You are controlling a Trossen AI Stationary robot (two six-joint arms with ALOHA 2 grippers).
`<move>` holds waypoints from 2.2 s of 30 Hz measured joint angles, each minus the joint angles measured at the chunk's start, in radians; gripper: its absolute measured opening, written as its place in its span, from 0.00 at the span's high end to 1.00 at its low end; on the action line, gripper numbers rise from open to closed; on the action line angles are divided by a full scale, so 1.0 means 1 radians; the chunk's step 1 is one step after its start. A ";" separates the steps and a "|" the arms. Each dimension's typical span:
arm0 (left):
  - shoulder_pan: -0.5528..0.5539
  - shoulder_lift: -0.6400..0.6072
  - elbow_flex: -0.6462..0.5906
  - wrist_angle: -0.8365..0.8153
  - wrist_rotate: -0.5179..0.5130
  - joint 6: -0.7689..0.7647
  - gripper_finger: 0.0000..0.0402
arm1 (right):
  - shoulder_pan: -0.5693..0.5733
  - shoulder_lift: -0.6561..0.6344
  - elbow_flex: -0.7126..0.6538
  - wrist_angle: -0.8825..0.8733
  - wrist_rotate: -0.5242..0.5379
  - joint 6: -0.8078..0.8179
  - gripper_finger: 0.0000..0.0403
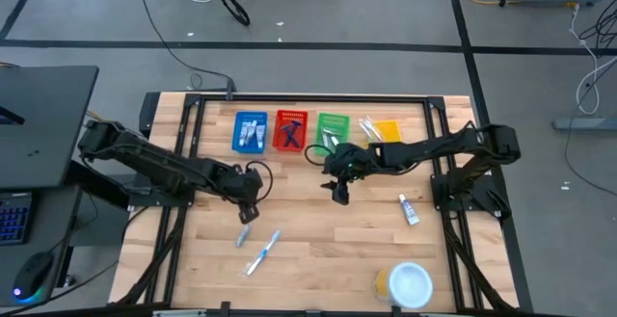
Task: Pick & Place Travel size toiletries
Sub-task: Put the white toothpaste into the blue bin
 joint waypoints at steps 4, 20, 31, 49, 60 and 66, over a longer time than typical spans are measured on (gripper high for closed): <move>-0.020 0.000 0.000 0.055 0.000 0.001 0.62 | 0.008 0.021 0.000 0.042 0.000 0.000 0.45; -0.178 0.000 0.001 0.196 -0.031 -0.169 0.62 | 0.045 0.027 0.000 0.074 0.000 0.000 0.45; -0.257 0.000 0.001 0.203 -0.088 -0.285 0.62 | 0.079 0.027 0.000 0.074 0.000 0.000 0.45; -0.257 0.000 0.001 0.202 -0.084 -0.276 0.62 | 0.087 0.027 0.000 0.074 0.002 0.000 0.45; -0.257 0.000 0.002 0.202 -0.089 -0.276 0.62 | 0.087 0.027 0.000 0.087 0.001 0.001 0.45; -0.257 0.000 0.001 0.202 -0.127 -0.250 0.62 | 0.088 0.027 0.000 0.073 0.000 0.069 0.45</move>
